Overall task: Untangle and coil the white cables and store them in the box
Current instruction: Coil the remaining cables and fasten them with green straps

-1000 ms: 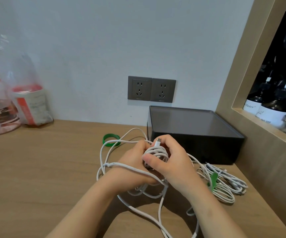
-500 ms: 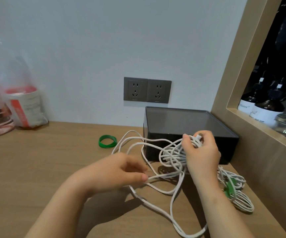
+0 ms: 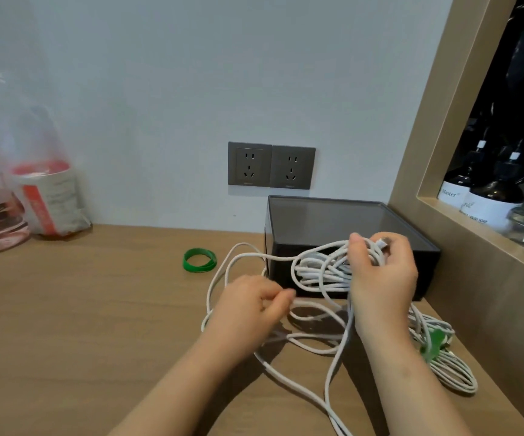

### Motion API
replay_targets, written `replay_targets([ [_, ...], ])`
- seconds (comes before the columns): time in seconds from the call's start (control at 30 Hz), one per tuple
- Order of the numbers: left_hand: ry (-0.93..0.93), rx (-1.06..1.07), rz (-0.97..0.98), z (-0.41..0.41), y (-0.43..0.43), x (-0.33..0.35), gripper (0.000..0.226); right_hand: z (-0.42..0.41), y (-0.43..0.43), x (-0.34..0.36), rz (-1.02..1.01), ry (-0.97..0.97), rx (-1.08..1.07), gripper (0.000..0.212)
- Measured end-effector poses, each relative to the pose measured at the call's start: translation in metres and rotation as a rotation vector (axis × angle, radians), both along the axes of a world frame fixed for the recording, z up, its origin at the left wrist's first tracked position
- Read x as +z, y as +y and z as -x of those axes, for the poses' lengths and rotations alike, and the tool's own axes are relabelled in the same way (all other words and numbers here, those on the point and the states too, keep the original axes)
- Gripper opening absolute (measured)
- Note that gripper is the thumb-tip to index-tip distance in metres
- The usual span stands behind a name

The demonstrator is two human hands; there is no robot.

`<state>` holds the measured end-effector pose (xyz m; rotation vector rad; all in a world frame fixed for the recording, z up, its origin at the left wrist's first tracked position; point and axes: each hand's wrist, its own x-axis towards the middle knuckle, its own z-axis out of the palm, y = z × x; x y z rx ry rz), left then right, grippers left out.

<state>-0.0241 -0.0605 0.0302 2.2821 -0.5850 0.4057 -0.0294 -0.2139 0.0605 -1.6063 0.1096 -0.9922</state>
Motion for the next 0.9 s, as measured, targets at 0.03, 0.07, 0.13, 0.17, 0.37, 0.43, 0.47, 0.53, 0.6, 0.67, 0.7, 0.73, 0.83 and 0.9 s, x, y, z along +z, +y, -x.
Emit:
replay_targets([
  [0.03, 0.017, -0.038, -0.088, 0.000, -0.001, -0.001, 0.029, 0.000, -0.001, 0.002, -0.083, -0.035, 0.008, 0.022],
  [0.07, 0.038, -0.061, -0.163, 0.000, -0.002, -0.002, 0.026, 0.000, -0.002, 0.004, -0.188, -0.066, 0.020, 0.021],
  [0.13, 0.035, -0.049, -0.187, 0.001, -0.003, -0.002, 0.015, -0.001, -0.007, 0.006, -0.394, -0.114, 0.049, 0.020],
  [0.17, -0.006, -0.031, -0.131, 0.002, -0.003, 0.000, 0.009, -0.001, -0.009, 0.006, -0.429, -0.120, 0.044, 0.020],
  [0.37, -0.311, 0.058, 0.309, 0.012, 0.010, 0.027, 0.033, 0.009, 0.011, 0.004, 0.208, -0.017, 0.115, 0.023],
  [0.43, -0.105, -0.040, 0.211, 0.015, 0.010, 0.030, 0.068, 0.013, 0.021, 0.001, 0.324, 0.039, 0.268, 0.024],
  [0.47, -0.001, -0.077, 0.161, 0.013, 0.010, 0.028, 0.082, 0.014, 0.025, 0.000, 0.347, 0.059, 0.348, 0.025],
  [0.53, 0.128, -0.140, 0.134, 0.013, 0.009, 0.025, 0.076, 0.017, 0.031, -0.002, 0.375, 0.085, 0.483, 0.026],
  [0.6, 0.152, -0.175, 0.135, 0.011, 0.009, 0.023, 0.045, 0.019, 0.037, -0.003, 0.409, 0.083, 0.514, 0.025],
  [0.67, 0.167, -0.176, 0.117, 0.009, 0.012, 0.024, 0.028, 0.020, 0.040, -0.006, 0.422, 0.076, 0.511, 0.024],
  [0.7, 0.184, -0.167, 0.117, 0.008, 0.014, 0.025, 0.024, 0.020, 0.041, -0.006, 0.408, 0.083, 0.530, 0.022],
  [0.73, 0.200, -0.150, 0.114, 0.007, 0.016, 0.025, 0.020, 0.020, 0.041, -0.006, 0.387, 0.100, 0.558, 0.022],
  [0.83, 0.255, -0.100, 0.109, 0.006, 0.018, 0.025, 0.015, 0.021, 0.043, -0.006, 0.389, 0.177, 0.598, 0.031],
  [0.9, 0.279, -0.083, 0.104, 0.007, 0.019, 0.025, 0.016, 0.020, 0.043, -0.007, 0.387, 0.197, 0.616, 0.032],
])
